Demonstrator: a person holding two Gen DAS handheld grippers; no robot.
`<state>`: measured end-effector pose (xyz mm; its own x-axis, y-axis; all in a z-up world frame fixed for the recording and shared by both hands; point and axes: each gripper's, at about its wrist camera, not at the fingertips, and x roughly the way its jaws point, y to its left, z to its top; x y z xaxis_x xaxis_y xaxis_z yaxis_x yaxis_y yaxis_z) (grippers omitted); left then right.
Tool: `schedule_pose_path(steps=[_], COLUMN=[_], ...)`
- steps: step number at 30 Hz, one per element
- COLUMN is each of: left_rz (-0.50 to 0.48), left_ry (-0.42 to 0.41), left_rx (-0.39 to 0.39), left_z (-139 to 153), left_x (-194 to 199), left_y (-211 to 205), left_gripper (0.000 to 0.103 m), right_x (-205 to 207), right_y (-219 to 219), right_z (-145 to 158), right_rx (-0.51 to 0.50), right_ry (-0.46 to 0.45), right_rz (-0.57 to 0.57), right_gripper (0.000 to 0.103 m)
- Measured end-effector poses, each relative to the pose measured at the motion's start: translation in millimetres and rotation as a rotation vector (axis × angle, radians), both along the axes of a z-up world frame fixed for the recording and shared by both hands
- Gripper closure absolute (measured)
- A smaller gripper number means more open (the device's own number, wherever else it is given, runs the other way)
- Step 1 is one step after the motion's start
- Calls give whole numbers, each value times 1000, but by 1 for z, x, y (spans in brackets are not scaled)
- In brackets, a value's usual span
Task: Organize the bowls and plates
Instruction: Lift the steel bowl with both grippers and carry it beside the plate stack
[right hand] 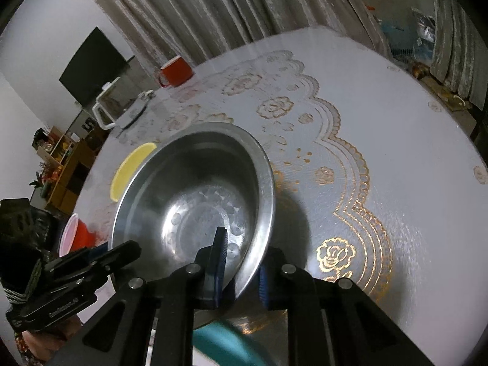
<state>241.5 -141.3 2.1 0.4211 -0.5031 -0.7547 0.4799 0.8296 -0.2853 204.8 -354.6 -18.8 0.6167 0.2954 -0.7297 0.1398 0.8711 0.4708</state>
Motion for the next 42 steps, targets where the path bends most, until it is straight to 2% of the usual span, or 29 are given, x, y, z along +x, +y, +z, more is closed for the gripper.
schedule_pose_path(steps=[17,21,31,42], left_rz=[87,118,194,263], left_ry=[-117,-108,-112,-80], left_rx=[-59,-81,-54,-29], left_z=[30,26,17,0], left_x=[-64,-80,-115,-127], left_y=[70,92,148,196], left_gripper=[74,74,74,74], right_x=[-38,-48,-65,-73], right_y=[54,73,133,191], right_z=[28,32,28,19], right_rx=[29,27,23,8], right_ry=[-75,-82,-70,-36], right_rz=[64,94,174,257], right_gripper=[86,86,86,83])
